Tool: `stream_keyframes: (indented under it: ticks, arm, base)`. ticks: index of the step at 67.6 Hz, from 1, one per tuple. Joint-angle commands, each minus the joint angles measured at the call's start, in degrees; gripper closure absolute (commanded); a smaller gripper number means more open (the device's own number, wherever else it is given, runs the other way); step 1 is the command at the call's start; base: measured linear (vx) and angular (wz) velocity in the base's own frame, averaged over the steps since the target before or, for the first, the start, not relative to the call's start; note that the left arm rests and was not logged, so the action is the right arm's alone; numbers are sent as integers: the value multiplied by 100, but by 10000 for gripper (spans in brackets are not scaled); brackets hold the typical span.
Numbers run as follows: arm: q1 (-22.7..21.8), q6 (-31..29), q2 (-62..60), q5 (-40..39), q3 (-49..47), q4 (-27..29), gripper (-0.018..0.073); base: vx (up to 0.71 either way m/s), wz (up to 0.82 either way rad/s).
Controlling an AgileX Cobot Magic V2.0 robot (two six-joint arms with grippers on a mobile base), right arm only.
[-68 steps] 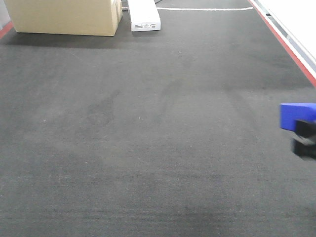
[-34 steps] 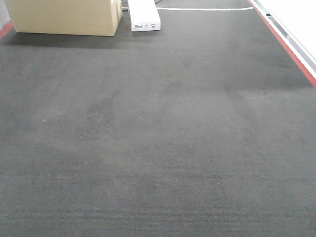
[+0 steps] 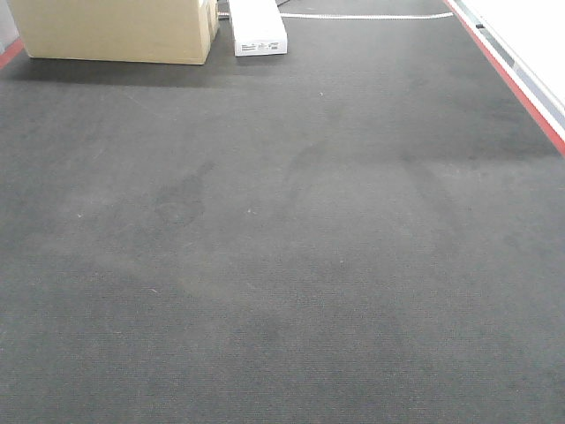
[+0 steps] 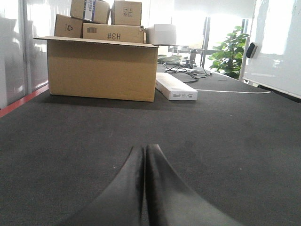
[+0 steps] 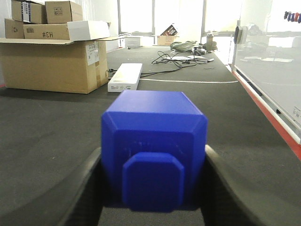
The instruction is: Pour parts from conveyor to right shelf
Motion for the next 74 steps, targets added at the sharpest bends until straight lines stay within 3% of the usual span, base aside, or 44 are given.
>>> stream_keyframes:
  ticks: [1, 74]
  arm:
    - [-17, -58, 71, -506, -154, -13, 568]
    - [-12, -58, 71, -482, -154, -19, 568]
  base:
    - [0, 0]
    - [-4, -1]
